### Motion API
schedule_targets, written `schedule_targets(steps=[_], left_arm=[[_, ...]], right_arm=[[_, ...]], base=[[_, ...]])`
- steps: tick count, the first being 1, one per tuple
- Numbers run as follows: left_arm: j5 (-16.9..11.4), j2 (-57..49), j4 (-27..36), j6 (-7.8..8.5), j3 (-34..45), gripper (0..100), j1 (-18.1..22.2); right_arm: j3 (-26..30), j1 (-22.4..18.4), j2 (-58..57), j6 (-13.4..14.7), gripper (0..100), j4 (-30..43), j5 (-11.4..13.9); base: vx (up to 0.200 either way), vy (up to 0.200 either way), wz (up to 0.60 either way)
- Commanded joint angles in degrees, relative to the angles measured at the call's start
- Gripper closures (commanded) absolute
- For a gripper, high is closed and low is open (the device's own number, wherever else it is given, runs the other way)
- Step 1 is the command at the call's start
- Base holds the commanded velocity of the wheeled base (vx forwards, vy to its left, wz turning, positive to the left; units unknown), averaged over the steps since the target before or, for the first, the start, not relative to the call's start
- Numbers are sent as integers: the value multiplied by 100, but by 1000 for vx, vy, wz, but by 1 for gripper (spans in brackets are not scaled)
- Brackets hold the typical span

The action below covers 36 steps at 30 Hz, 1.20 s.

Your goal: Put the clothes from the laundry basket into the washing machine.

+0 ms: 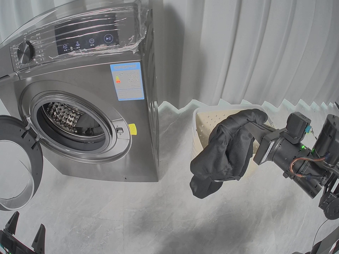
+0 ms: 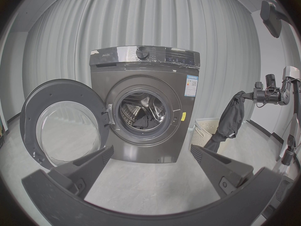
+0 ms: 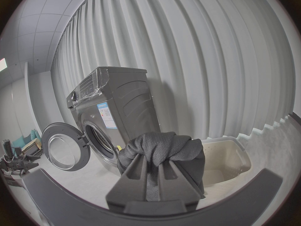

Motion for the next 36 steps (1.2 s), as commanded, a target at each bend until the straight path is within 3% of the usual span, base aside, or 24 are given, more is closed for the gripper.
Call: schedule_targets(steps=[1, 7, 16, 25, 36], left_arm=[[2, -93, -1, 3, 84, 0, 3], [2, -93, -1, 3, 84, 0, 3], [2, -93, -1, 3, 84, 0, 3], [2, -93, -1, 3, 84, 0, 3], [2, -93, -1, 3, 84, 0, 3]], right_arm=[[1, 37, 13, 0, 100, -2, -2], [-8, 54, 13, 0, 100, -10, 7], [-8, 81, 13, 26, 100, -10, 7], [-8, 81, 21, 26, 100, -10, 7], [-8, 81, 21, 79, 100, -2, 16]], base=[[0, 200, 0], [0, 200, 0], [0, 0, 0], [-200, 0, 0], [0, 36, 0]])
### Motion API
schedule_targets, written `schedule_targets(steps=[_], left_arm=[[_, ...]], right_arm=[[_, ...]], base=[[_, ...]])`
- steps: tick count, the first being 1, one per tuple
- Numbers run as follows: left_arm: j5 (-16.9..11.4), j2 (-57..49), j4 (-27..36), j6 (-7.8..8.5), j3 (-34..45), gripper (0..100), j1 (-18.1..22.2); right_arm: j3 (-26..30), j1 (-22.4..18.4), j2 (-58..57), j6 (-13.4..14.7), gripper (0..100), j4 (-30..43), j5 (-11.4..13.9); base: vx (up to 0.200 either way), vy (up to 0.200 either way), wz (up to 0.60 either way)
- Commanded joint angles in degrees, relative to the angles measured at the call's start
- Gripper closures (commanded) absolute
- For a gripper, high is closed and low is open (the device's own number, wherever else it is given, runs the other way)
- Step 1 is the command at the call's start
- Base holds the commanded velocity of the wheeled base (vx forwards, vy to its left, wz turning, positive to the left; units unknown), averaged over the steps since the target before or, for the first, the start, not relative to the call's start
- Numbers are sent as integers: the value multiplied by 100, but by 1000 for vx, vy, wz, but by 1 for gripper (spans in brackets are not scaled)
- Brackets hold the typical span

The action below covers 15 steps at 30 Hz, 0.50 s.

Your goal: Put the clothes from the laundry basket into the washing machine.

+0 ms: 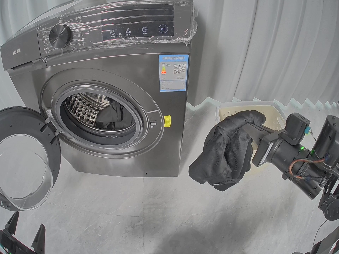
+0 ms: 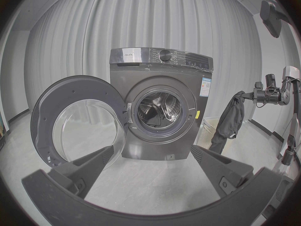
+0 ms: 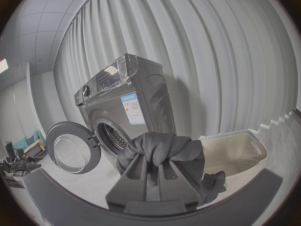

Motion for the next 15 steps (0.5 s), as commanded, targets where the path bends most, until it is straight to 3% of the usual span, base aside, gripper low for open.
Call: schedule_targets(steps=[1, 15], left_arm=[[2, -94, -1, -1, 84, 0, 3], [2, -94, -1, -1, 92, 0, 3]], right_arm=[[-8, 1, 8, 2, 100, -2, -1], [1, 10, 8, 2, 100, -2, -1]], base=[[0, 200, 0], [0, 200, 0]])
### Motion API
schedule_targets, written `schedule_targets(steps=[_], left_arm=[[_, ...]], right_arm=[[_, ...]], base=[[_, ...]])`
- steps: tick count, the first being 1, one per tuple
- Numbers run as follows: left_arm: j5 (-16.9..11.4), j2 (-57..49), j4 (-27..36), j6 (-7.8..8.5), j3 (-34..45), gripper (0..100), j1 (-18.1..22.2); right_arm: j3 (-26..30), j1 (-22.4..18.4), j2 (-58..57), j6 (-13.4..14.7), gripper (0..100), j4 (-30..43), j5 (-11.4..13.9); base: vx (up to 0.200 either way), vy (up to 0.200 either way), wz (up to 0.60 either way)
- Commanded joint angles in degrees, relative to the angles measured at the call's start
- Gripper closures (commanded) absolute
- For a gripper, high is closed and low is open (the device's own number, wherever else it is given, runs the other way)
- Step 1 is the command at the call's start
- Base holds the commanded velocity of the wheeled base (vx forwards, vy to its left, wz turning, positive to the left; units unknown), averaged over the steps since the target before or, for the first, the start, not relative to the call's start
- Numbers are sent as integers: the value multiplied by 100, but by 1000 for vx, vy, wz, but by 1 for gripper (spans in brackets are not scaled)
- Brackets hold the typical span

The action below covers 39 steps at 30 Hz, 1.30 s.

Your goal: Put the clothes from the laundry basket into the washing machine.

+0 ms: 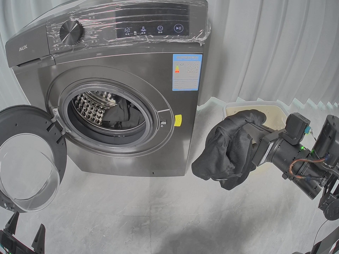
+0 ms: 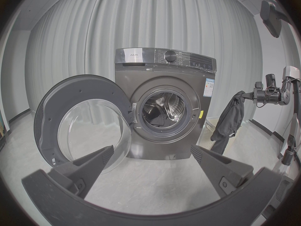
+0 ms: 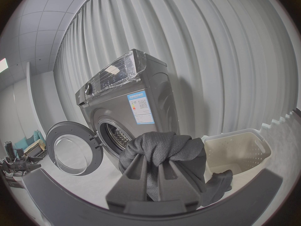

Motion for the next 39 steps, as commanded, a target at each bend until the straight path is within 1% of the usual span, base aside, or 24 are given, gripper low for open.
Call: schedule_targets(steps=[1, 4, 13, 19, 27, 39], left_arm=[[3, -94, -1, -10, 84, 0, 3], [3, -94, -1, -1, 84, 0, 3], [3, -94, -1, -1, 84, 0, 3], [3, -94, -1, -10, 84, 0, 3], [3, -94, -1, -10, 84, 0, 3], [3, -94, -1, -10, 84, 0, 3]], right_arm=[[4, 8, 8, 0, 100, -2, 1], [4, 8, 8, 0, 100, -2, 1], [4, 8, 8, 0, 100, -2, 1], [4, 8, 26, 8, 100, -2, 1], [4, 8, 26, 8, 100, -2, 1], [4, 8, 43, 8, 100, -2, 1]], base=[[0, 200, 0], [0, 200, 0], [0, 0, 0], [-200, 0, 0], [0, 0, 0], [0, 200, 0]])
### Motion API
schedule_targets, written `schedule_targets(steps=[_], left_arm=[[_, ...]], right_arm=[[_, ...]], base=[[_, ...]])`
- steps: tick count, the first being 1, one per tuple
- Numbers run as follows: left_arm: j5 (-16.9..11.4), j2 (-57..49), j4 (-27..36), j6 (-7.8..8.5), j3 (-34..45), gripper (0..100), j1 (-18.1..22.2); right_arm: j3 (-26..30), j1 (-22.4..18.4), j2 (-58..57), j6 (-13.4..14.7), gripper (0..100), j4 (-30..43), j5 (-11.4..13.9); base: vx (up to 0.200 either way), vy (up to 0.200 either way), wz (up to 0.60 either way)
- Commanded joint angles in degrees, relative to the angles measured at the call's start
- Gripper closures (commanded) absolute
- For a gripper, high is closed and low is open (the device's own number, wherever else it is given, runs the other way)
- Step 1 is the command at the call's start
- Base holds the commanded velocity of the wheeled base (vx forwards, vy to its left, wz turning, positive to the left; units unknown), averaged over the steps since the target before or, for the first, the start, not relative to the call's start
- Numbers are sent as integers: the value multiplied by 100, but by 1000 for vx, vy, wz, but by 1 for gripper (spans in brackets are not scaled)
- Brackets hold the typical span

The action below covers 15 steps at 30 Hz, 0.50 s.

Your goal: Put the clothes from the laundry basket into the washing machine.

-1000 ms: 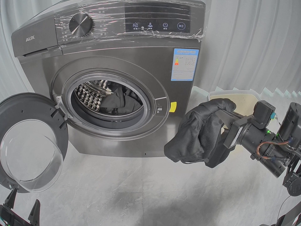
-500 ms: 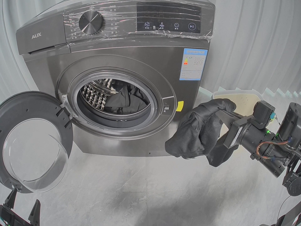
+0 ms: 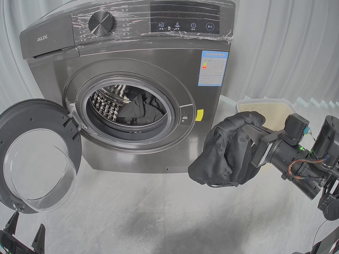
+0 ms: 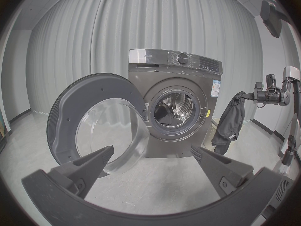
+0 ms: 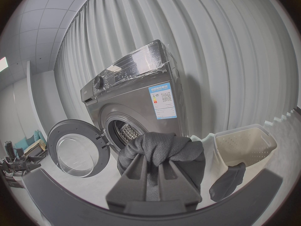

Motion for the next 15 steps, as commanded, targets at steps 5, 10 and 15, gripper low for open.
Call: schedule_targets(steps=[5, 10, 15], left_arm=[[2, -96, 2, -4, 92, 0, -2], [2, -96, 2, 5, 84, 0, -2], [2, -96, 2, 5, 84, 0, -2]], right_arm=[[-1, -1, 15, 1, 100, -2, 1], [7, -1, 24, 1, 100, -2, 1], [7, -1, 50, 10, 100, -2, 1]], base=[[0, 200, 0], [0, 200, 0], [0, 0, 0]])
